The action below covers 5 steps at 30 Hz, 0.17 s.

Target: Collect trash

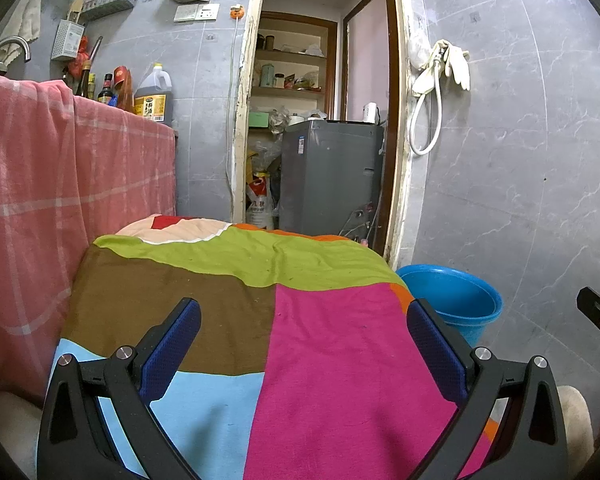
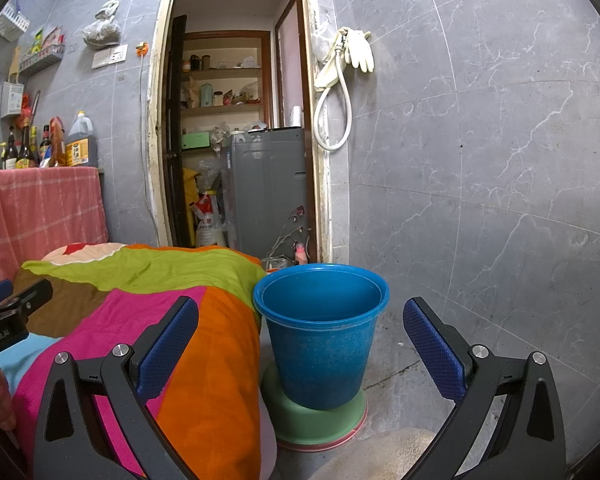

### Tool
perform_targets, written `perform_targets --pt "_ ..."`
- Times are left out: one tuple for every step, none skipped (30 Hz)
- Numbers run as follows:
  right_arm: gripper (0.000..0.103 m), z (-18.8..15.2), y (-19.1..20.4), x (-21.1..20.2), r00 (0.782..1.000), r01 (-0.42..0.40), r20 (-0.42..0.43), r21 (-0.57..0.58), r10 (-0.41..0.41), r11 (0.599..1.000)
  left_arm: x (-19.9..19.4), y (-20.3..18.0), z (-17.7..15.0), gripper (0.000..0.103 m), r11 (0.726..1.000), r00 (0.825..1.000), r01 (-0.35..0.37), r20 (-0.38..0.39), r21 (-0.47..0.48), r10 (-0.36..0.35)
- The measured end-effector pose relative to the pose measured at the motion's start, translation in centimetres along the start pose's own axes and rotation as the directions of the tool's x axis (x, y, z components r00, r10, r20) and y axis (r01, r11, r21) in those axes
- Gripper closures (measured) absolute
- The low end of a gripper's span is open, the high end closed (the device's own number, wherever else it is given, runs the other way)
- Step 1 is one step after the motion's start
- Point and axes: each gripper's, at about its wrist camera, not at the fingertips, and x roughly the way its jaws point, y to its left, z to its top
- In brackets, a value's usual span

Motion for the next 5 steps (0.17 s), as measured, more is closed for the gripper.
perform_targets --pt "0.000 0.00 -0.01 0.01 1.000 -0.001 0.000 0.001 0.001 1.000 -0.02 0.01 0.00 0.002 1.000 1.000 0.000 0.001 0.000 0.000" --pt "0.000 0.00 0.00 -0.03 1.000 -0.001 0.001 0.001 0.001 1.000 0.01 -0.01 0.00 0.002 1.000 1.000 0.000 0.001 0.000 0.000" --pt "0.000 -0.01 0.03 -0.03 1.000 0.000 0.002 0.000 0.000 1.000 0.03 0.01 -0.01 0.002 1.000 1.000 -0.001 0.000 0.000 0.001" --pt "0.000 -0.01 0.04 0.01 1.000 0.000 0.001 -0.001 0.000 1.000 -0.01 0.06 0.00 0.002 1.000 1.000 0.001 0.000 0.000 -0.001" --pt "0.000 -0.01 0.04 0.01 1.000 0.000 0.000 -0.001 0.000 1.000 0.02 0.05 0.00 0.002 1.000 1.000 0.003 -0.001 0.000 -0.003"
